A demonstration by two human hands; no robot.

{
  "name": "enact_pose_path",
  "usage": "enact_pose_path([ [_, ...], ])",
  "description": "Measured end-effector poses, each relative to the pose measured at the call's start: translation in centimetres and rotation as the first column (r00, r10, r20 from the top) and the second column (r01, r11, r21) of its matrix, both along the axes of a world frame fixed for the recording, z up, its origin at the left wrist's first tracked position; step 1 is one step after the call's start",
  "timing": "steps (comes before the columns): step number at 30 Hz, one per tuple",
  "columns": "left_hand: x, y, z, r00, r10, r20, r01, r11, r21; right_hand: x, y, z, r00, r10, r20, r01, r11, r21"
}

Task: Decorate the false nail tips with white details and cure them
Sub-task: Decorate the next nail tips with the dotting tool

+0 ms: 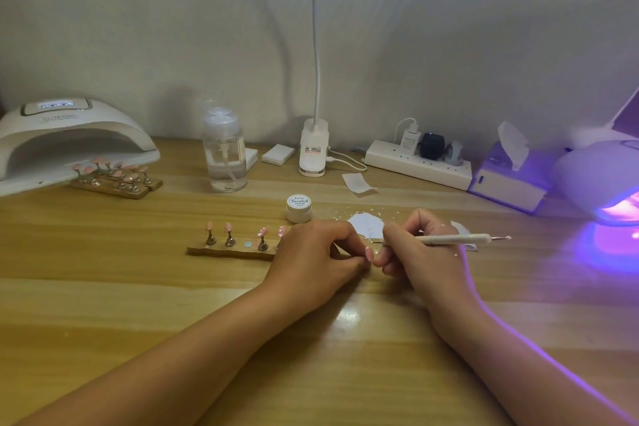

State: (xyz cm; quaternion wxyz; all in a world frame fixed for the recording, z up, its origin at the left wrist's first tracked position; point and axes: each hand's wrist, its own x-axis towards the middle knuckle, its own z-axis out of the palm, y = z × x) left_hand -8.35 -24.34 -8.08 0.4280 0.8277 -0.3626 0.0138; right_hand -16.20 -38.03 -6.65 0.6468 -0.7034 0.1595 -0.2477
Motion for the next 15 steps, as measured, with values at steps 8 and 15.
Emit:
enact_pose_path([
  [8,-0.1,-0.06,0.09,1.0,-0.027,-0.012,0.027,1.0,-0.008,-0.25,-0.04,0.51,0.998,-0.02,0.061,0.021,1.0,-0.003],
  [15,-0.25,0.04,0.25,0.999,-0.047,0.004,0.047,0.999,0.0,-0.1,-0.03,0.29,0.999,-0.03,0.026,0.03,0.999,0.013],
])
